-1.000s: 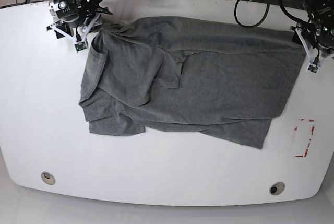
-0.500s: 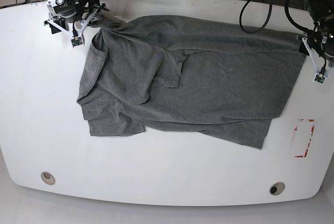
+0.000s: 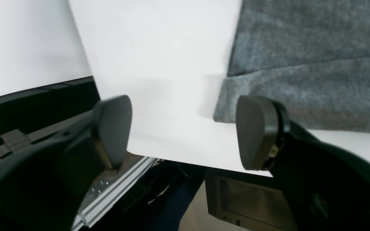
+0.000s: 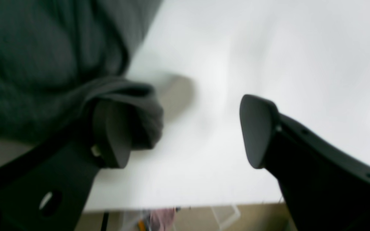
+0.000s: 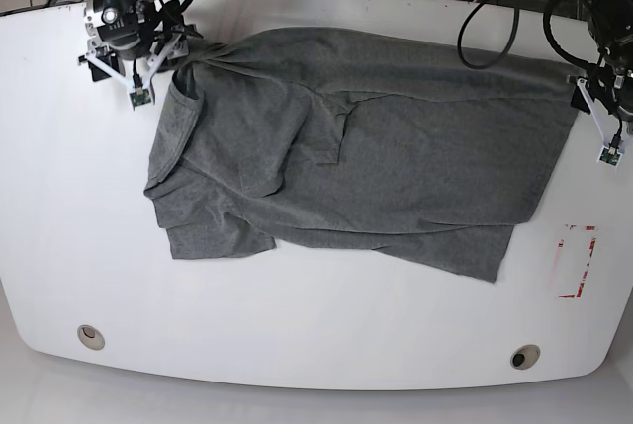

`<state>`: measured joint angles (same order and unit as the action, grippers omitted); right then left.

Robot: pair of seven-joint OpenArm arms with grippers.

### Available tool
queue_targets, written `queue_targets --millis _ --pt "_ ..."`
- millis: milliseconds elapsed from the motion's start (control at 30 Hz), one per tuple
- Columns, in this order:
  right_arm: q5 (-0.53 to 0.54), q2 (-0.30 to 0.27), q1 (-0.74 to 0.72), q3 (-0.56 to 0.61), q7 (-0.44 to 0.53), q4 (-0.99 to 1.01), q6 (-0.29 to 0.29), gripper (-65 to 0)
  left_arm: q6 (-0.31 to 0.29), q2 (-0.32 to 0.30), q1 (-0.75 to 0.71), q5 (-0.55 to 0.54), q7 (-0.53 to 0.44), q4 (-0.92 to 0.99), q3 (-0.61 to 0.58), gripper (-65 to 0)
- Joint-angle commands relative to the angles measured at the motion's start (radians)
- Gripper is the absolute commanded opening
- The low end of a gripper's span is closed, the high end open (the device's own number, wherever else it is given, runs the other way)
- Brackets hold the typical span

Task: Layout the t-shirt on the table in an organized manner, then fold the t-shirt properly
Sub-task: 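Release the right gripper and move it down along the shirt's side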

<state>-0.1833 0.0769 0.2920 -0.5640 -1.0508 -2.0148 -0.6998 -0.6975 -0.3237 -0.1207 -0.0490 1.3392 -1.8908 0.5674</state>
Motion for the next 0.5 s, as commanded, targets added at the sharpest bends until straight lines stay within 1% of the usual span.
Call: queue_targets --millis 0,67,233,467 --pt "0.0 -0.002 -0.044 -0.001 0.01 -0.017 0.002 -16.2 -0.001 -0.019 0.026 0.005 -0.005 -0.017 0.004 -17.2" --pt "-0.008 0.001 -0.081 0.014 0.008 -0.016 0.002 -16.2 -0.001 -0.019 0.031 0.005 -0.005 -0.017 0.004 -17.2" --pt "-0.011 0.001 -0.138 0.094 0.005 -0.016 0.002 -16.2 -0.001 -0.019 0.049 0.005 -0.005 -0.017 0.004 -17.2" --pt "-0.009 -0.01 -0.176 0.183 0.005 -0.001 0.002 -16.2 -0.001 -0.019 0.071 0.005 -0.005 -0.014 0.004 -17.2"
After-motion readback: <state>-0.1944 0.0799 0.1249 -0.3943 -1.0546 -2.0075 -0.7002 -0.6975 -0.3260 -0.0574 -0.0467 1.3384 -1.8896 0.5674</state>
